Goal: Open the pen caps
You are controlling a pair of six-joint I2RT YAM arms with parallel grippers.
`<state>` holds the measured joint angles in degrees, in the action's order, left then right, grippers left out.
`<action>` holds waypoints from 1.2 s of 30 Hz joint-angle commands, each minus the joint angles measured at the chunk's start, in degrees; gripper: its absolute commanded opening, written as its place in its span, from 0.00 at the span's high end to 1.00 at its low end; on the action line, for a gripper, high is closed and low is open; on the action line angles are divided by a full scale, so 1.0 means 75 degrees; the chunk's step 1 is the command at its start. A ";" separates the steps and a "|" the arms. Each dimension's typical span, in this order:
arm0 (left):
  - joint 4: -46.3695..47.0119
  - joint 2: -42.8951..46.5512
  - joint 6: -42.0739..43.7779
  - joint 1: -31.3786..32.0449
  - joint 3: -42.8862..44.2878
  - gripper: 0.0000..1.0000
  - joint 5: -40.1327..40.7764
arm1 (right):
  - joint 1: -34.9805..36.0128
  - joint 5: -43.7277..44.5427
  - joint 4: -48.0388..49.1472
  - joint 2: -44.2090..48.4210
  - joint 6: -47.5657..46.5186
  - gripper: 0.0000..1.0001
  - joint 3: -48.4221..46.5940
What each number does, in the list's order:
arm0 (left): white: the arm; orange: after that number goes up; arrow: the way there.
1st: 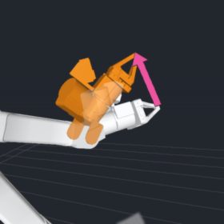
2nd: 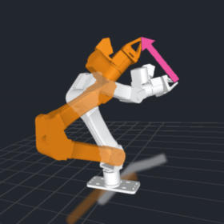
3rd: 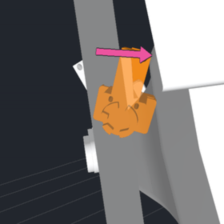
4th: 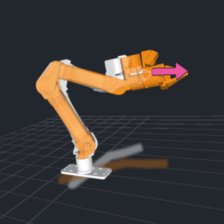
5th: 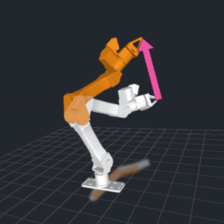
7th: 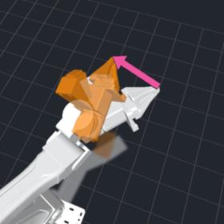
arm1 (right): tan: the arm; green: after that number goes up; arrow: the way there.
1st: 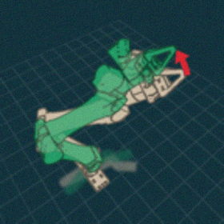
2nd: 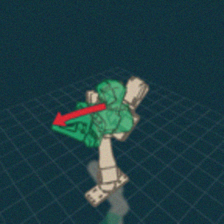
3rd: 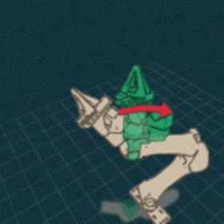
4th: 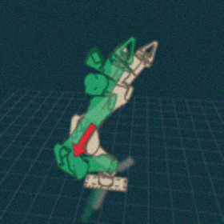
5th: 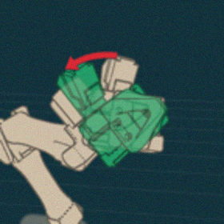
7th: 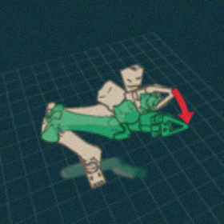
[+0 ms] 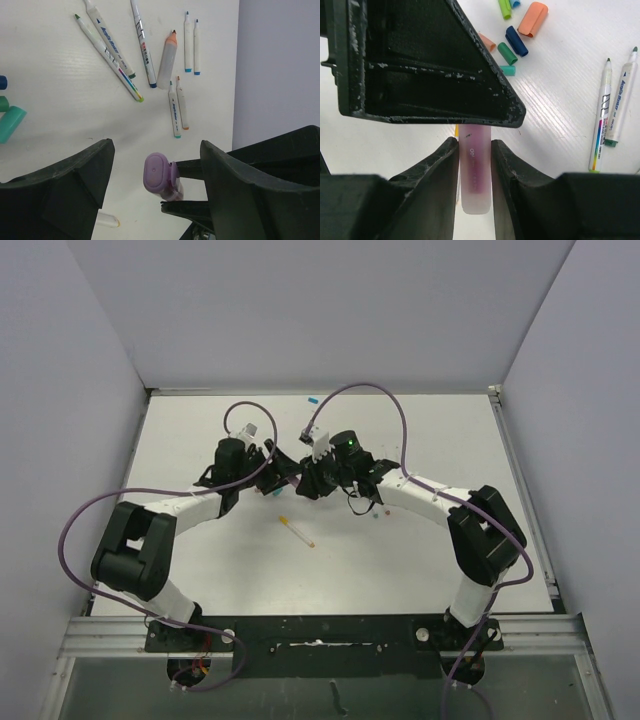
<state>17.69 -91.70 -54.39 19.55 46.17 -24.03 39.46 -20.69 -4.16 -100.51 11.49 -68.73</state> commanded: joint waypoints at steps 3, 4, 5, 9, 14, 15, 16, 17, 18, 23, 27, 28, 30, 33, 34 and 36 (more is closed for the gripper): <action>0.0757 -0.0089 -0.0124 0.0123 0.0308 0.40 0.0034 | 0.0016 -0.0302 0.0727 0.0237 0.0364 0.99 -0.0012; 0.0783 -0.0090 -0.0136 0.0124 0.0303 0.43 0.0039 | 0.0008 -0.0292 0.0737 0.0220 0.0393 0.99 -0.0012; 0.0808 -0.0079 -0.0147 0.0124 0.0301 0.47 0.0031 | 0.0001 -0.0289 0.0757 0.0208 0.0436 0.99 -0.0006; 0.0916 -0.0066 -0.0205 0.0124 0.0225 0.61 0.0040 | -0.0008 -0.0305 0.0811 0.0183 0.0550 1.00 0.0020; 0.0985 -0.0055 -0.0236 0.0125 0.0178 0.78 0.0005 | -0.0064 -0.0310 0.0876 0.0150 0.0676 1.00 0.0058; 0.0992 -0.0046 -0.0236 0.0124 0.0171 0.83 -0.0005 | -0.0062 -0.0313 0.0878 0.0142 0.0685 1.00 0.0067; 0.0994 -0.0053 -0.0235 0.0124 0.0166 0.90 -0.0021 | -0.0068 -0.0322 0.0883 0.0142 0.0692 0.99 0.0070; 0.1010 -0.0048 -0.0245 0.0124 0.0167 1.00 -0.0038 | -0.0061 -0.0332 0.0892 0.0128 0.0695 0.97 0.0064; 0.1025 -0.0054 -0.0253 0.0124 0.0174 1.00 -0.0052 | -0.0078 -0.0338 0.0890 0.0118 0.0704 0.89 0.0059; 0.1104 -0.0055 -0.0300 0.0135 0.0212 1.00 -0.0123 | -0.0076 -0.0423 0.0816 0.0026 0.0684 0.48 -0.0039; 0.1111 -0.0009 -0.0318 0.0176 0.0264 1.00 -0.0124 | -0.0077 -0.0430 0.0733 -0.0070 0.0649 0.46 -0.0127; 0.1101 -0.0006 -0.0324 0.0187 0.0289 1.00 -0.0124 | -0.0071 -0.0437 0.0722 -0.0102 0.0651 0.46 -0.0139; 0.1087 0.0004 -0.0328 0.0214 0.0326 1.00 -0.0115 | -0.0063 -0.0467 0.0720 -0.0133 0.0641 0.48 -0.0169; 0.1056 -0.0009 -0.0330 0.0258 0.0382 1.00 -0.0101 | -0.0062 -0.0498 0.0725 -0.0157 0.0637 0.52 -0.0187; 0.1052 -0.0018 -0.0328 0.0266 0.0390 1.00 -0.0100 | -0.0069 -0.0493 0.0730 -0.0154 0.0637 0.54 -0.0182; 0.1058 -0.0028 -0.0339 0.0285 0.0406 1.00 -0.0095 | -0.0067 -0.0499 0.0742 -0.0168 0.0637 0.59 -0.0173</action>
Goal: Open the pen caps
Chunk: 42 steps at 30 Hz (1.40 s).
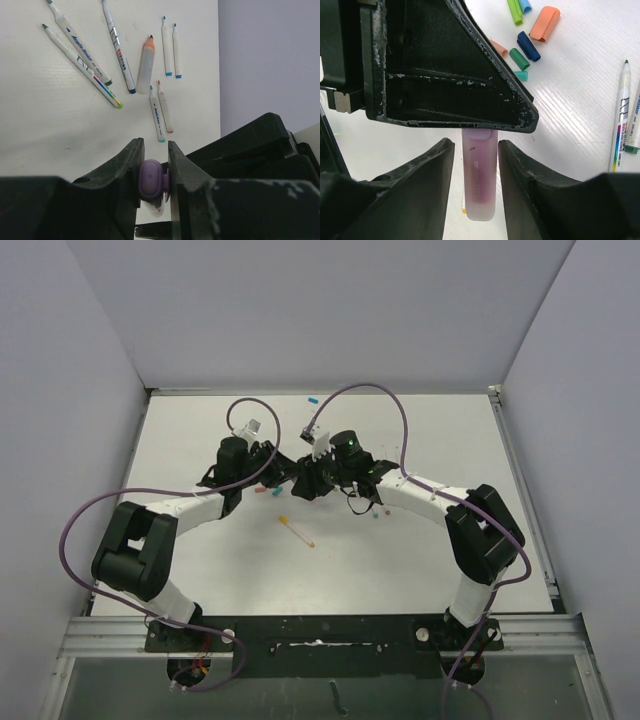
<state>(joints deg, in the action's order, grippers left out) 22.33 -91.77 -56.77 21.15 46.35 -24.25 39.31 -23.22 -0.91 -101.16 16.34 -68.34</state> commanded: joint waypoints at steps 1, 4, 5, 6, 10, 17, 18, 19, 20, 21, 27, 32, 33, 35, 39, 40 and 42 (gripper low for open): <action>0.0444 -0.0022 -0.0024 0.0075 0.0393 1.00 -0.0061 | -0.0041 -0.0158 0.0308 -0.0080 -0.0008 0.62 -0.0228; 0.0451 -0.0028 -0.0036 0.0093 0.0448 1.00 -0.0060 | -0.0047 -0.0182 0.0297 -0.0110 -0.0010 0.67 -0.0228; 0.0452 -0.0044 -0.0044 0.0098 0.0460 1.00 -0.0065 | -0.0048 -0.0184 0.0307 -0.0107 -0.0010 0.68 -0.0218; 0.0455 -0.0051 -0.0047 0.0107 0.0466 1.00 -0.0071 | -0.0042 -0.0185 0.0308 -0.0105 -0.0005 0.70 -0.0217; 0.0457 -0.0067 -0.0053 0.0142 0.0489 1.00 -0.0061 | -0.0048 -0.0181 0.0320 -0.0096 -0.0017 0.79 -0.0205; 0.0160 -0.0124 0.0113 0.0066 0.0749 1.00 -0.0001 | -0.0072 -0.0107 0.0245 0.0048 -0.0045 1.00 -0.0039; 0.0077 -0.0149 0.0163 0.0008 0.0875 1.00 0.0028 | -0.0088 -0.0096 0.0179 0.0072 -0.0067 1.00 0.0003; -0.0008 -0.0180 0.0184 -0.0068 0.0981 1.00 0.0045 | -0.0099 -0.0095 0.0118 0.0121 -0.0104 1.00 0.0055; -0.0051 -0.0235 0.0187 -0.0186 0.1112 1.00 0.0019 | -0.0120 -0.0097 0.0069 0.0178 -0.0133 1.00 0.0167; -0.0083 -0.0294 0.0202 -0.0299 0.1234 1.00 -0.0007 | -0.0150 -0.0095 0.0018 0.0257 -0.0155 1.00 0.0271; -0.0315 -0.0852 0.0368 -0.1158 0.1942 1.00 -0.0059 | -0.0207 -0.0137 -0.0228 0.0898 -0.0238 1.00 0.1079; -0.0275 -0.1239 0.0291 -0.1577 0.2292 1.00 -0.0174 | -0.0212 -0.0067 -0.0407 0.1457 -0.0220 1.00 0.1658; -0.0278 -0.1255 0.0303 -0.1596 0.2313 1.00 -0.0171 | -0.0205 -0.0040 -0.0433 0.1537 -0.0226 1.00 0.1724; -0.0286 -0.1270 0.0332 -0.1607 0.2299 1.00 -0.0113 | -0.0208 0.0046 -0.0541 0.1658 -0.0270 1.00 0.1767; -0.0214 -0.1246 0.0293 -0.1729 0.2138 1.00 -0.0101 | -0.0244 0.0151 -0.0689 0.1771 -0.0338 1.00 0.1752; -0.0201 -0.1242 0.0293 -0.1779 0.2130 1.00 -0.0144 | -0.0263 0.0179 -0.0698 0.1786 -0.0349 1.00 0.1752; -0.0229 -0.1231 0.0345 -0.1783 0.2101 1.00 -0.0182 | -0.0281 0.0273 -0.0688 0.1784 -0.0366 1.00 0.1727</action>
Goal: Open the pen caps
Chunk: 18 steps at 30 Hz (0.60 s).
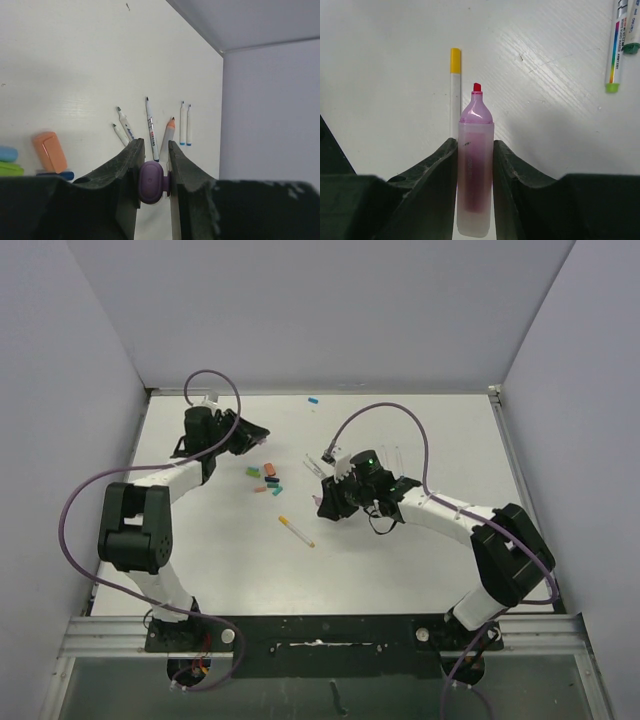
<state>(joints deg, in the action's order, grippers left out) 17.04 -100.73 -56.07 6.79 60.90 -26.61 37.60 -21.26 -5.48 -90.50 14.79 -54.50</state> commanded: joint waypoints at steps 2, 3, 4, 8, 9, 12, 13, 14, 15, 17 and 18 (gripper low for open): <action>0.0442 -0.0006 0.0258 0.0136 0.0063 1.00 0.0116 | -0.0066 0.0222 -0.0125 0.0286 -0.0252 1.00 -0.0234; 0.0405 0.0019 0.0268 0.0135 -0.0002 1.00 0.0113 | -0.0058 0.0350 -0.0158 0.0227 -0.0301 1.00 -0.0298; 0.0350 0.0042 0.0300 0.0135 -0.0091 1.00 0.0104 | -0.0061 0.0471 -0.0191 0.0152 -0.0365 1.00 -0.0381; -0.0004 0.0258 0.0526 0.0110 -0.0538 1.00 0.0154 | -0.0069 0.0930 -0.0460 -0.0285 -0.0720 1.00 -0.0853; -0.0049 0.0340 0.0562 0.0086 -0.0720 1.00 0.0181 | -0.0066 0.1045 -0.0469 -0.0411 -0.0772 1.00 -0.0954; -0.0132 0.0727 0.0602 -0.0004 -0.1268 1.00 0.0296 | -0.0057 0.1233 -0.0389 -0.0788 -0.0901 1.00 -0.1204; -0.0194 0.0843 0.0623 -0.0038 -0.1451 1.00 0.0336 | -0.0057 0.1270 -0.0375 -0.0910 -0.0938 1.00 -0.1311; -0.0261 0.0957 0.0656 -0.0073 -0.1587 1.00 0.0380 | -0.0050 0.1316 -0.0347 -0.1059 -0.0959 1.00 -0.1417; -0.0371 0.1072 0.0677 -0.0104 -0.1710 1.00 0.0423 | -0.0040 0.1357 -0.0284 -0.1202 -0.0963 1.00 -0.1556; -0.0463 0.1304 0.0691 -0.0178 -0.1980 1.00 0.0488 | -0.0023 0.1416 -0.0154 -0.1471 -0.0961 1.00 -0.1737; -0.0481 0.1428 0.0691 -0.0231 -0.2080 1.00 0.0514 | -0.0001 0.1456 -0.0086 -0.1585 -0.0972 1.00 -0.1833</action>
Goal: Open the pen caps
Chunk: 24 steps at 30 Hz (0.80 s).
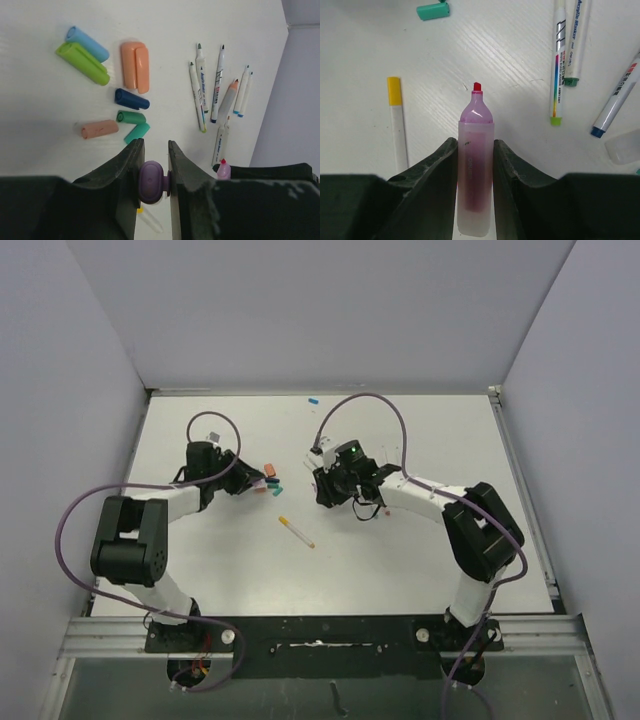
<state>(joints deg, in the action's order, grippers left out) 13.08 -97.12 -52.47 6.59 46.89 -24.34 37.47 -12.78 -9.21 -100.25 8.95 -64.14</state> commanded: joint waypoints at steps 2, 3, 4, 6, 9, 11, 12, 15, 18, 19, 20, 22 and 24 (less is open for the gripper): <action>-0.0038 0.1215 0.0205 -0.0276 -0.0556 1.00 0.0307 | 0.0047 0.0381 0.0467 -0.0639 -0.0217 1.00 -0.0794; -0.0088 0.1343 0.0224 -0.0301 -0.0665 1.00 0.0339 | 0.0055 0.0409 0.0500 -0.0784 -0.0231 1.00 -0.0901; -0.0143 0.1451 0.0256 -0.0320 -0.0764 1.00 0.0365 | 0.0065 0.0425 0.0547 -0.0928 -0.0241 1.00 -0.1009; -0.0300 0.1595 0.0322 -0.0348 -0.0888 1.00 0.0403 | 0.0091 0.0453 0.0539 -0.1216 -0.0241 1.00 -0.1264; -0.0390 0.1695 0.0359 -0.0380 -0.1085 1.00 0.0345 | 0.0117 0.0490 0.0687 -0.1554 -0.0190 1.00 -0.1504; -0.0369 0.1695 0.0370 -0.0397 -0.1214 1.00 0.0308 | 0.0134 0.0504 0.0777 -0.1763 -0.0157 1.00 -0.1654; -0.0337 0.1686 0.0374 -0.0398 -0.1279 1.00 0.0304 | 0.0142 0.0510 0.0809 -0.1874 -0.0137 1.00 -0.1731; -0.0241 0.1620 0.0357 -0.0398 -0.1471 0.97 0.0281 | 0.0162 0.0599 0.0857 -0.2192 -0.0103 1.00 -0.1991; -0.0209 0.1522 0.0382 -0.0408 -0.1584 0.93 0.0254 | 0.0183 0.0705 0.0910 -0.2445 -0.0059 0.99 -0.2253; -0.0203 0.1491 0.0395 -0.0407 -0.1623 0.91 0.0256 | 0.0183 0.0732 0.0931 -0.2529 -0.0048 0.97 -0.2323; -0.0164 0.1458 0.0398 -0.0409 -0.1669 0.88 0.0257 | 0.0195 0.0765 0.0935 -0.2613 -0.0029 0.96 -0.2405; -0.0121 0.1381 0.0424 -0.0411 -0.1719 0.85 0.0280 | 0.0195 0.0766 0.0908 -0.2773 -0.0010 0.95 -0.2570; -0.0051 0.1227 0.0450 -0.0410 -0.1751 0.80 0.0308 | 0.0208 0.0790 0.0890 -0.2894 0.0001 0.95 -0.2689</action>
<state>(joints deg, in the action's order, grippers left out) 9.69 -86.80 -50.35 3.99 34.04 -22.26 38.61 -8.08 -5.17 -120.79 8.36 -81.01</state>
